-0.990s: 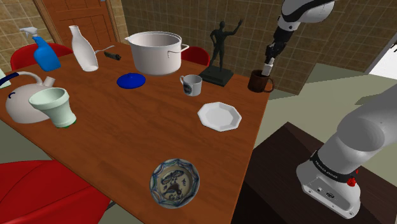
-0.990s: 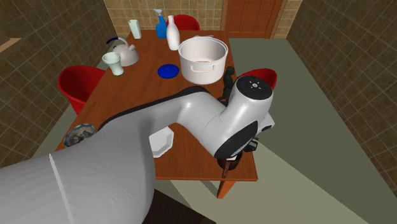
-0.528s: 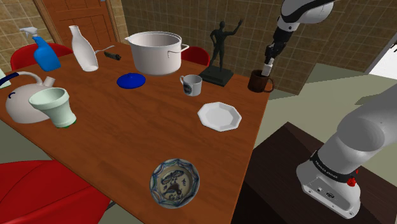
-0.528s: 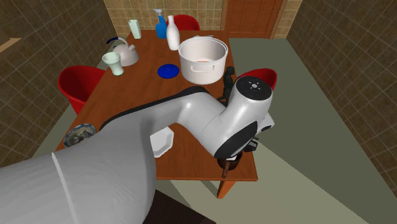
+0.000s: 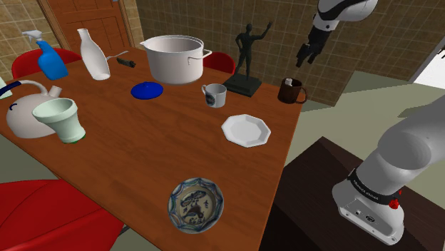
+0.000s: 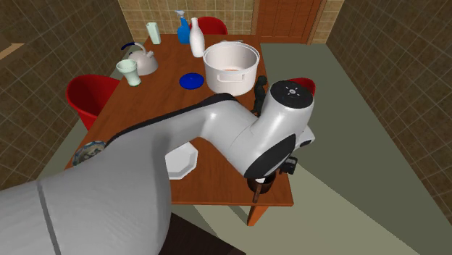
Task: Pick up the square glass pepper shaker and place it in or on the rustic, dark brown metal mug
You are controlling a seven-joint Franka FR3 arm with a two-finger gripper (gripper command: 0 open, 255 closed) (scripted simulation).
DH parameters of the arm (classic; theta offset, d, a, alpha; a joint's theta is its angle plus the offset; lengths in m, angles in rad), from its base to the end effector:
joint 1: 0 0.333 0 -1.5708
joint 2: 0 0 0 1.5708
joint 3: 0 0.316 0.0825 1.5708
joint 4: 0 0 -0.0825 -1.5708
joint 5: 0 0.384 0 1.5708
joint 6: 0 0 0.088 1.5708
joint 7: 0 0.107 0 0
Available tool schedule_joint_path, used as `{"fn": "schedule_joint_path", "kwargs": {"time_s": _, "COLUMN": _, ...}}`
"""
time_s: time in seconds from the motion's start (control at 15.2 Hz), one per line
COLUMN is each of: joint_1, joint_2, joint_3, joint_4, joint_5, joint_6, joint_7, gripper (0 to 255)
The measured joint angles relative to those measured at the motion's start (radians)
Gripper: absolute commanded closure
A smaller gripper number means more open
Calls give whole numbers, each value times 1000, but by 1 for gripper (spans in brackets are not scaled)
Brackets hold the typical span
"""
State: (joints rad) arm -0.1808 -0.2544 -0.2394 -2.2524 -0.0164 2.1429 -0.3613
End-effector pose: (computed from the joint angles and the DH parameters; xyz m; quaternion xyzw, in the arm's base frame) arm 0.4428 -0.2042 0.4787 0.9971 -0.0238 0.0724 0.0051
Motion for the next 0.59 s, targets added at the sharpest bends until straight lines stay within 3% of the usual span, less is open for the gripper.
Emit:
{"fn": "schedule_joint_path", "kwargs": {"time_s": 0.2, "joint_1": 0, "joint_2": -26, "joint_3": 5, "joint_4": 42, "joint_5": -5, "joint_6": -67, "joint_7": 7, "gripper": 0}}
{"fn": "schedule_joint_path", "kwargs": {"time_s": 0.59, "joint_1": -1, "joint_2": -32, "joint_3": 5, "joint_4": 54, "joint_5": -7, "joint_6": -86, "joint_7": 7, "gripper": 0}}
